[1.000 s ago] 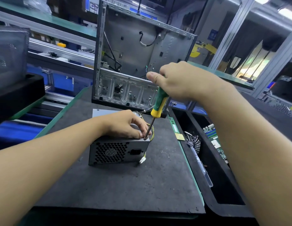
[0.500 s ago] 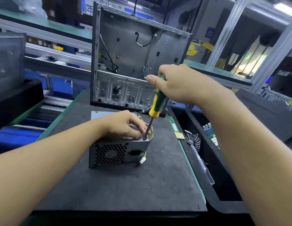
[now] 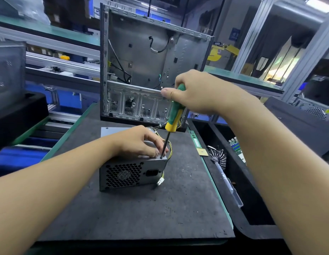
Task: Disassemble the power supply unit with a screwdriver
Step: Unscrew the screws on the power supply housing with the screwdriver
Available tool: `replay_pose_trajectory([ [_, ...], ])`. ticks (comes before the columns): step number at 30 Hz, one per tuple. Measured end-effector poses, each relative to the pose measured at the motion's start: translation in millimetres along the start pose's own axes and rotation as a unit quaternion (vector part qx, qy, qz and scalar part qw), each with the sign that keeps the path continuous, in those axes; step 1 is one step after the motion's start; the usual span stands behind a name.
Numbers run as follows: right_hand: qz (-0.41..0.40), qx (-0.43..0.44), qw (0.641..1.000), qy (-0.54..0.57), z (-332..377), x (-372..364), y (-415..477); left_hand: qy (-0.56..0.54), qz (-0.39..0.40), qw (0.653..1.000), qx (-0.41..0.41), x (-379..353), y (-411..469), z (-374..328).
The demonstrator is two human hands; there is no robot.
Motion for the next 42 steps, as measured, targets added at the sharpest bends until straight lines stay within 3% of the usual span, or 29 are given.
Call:
replay_pose_trajectory([
  [3, 0.048, 0.035, 0.997, 0.057, 6, 1, -5, -0.005, -0.001, 1.0, -0.001, 0, 0, -1],
  [7, 0.066, 0.015, 0.994, 0.084, 8, 3, -8, -0.013, -0.002, 1.0, 0.009, 0, -1, -3],
  [11, 0.027, -0.036, 0.999, 0.005, 4, -4, 0, -0.006, -0.004, 1.0, 0.016, 0, -2, -3],
  [13, -0.003, -0.022, 0.999, -0.033, 5, -3, 2, 0.0, -0.005, 1.0, 0.015, 0, -2, -4],
  [17, 0.036, 0.051, 0.996, 0.056, 11, 1, -3, 0.016, -0.001, 1.0, 0.006, 0, -2, -6],
  [21, 0.038, 0.019, 0.994, 0.105, 5, -2, -4, 0.017, -0.004, 1.0, 0.008, 0, -1, -3],
  [25, 0.0, -0.029, 0.999, 0.025, -2, -7, 3, 0.024, -0.005, 1.0, 0.002, 0, -1, -3],
  [28, -0.012, -0.006, 1.0, 0.007, 1, -5, 4, 0.024, -0.004, 1.0, 0.001, 1, 0, -2],
  [35, 0.055, 0.035, 0.988, 0.141, 11, -2, -3, 0.02, -0.004, 1.0, -0.006, 1, 0, 0],
  [38, 0.042, 0.016, 0.993, 0.112, 12, -3, 0, 0.008, -0.006, 1.0, -0.009, 1, 0, -2],
  [42, 0.011, -0.006, 1.0, -0.014, 8, 0, 6, 0.025, -0.009, 1.0, -0.012, 1, 0, -2],
])
Point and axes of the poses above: each hand's wrist, its own y-axis towards the middle knuckle, its own x-axis out of the back of the hand, z = x × y, the point moved 6 cm from there along y, towards the middle knuckle
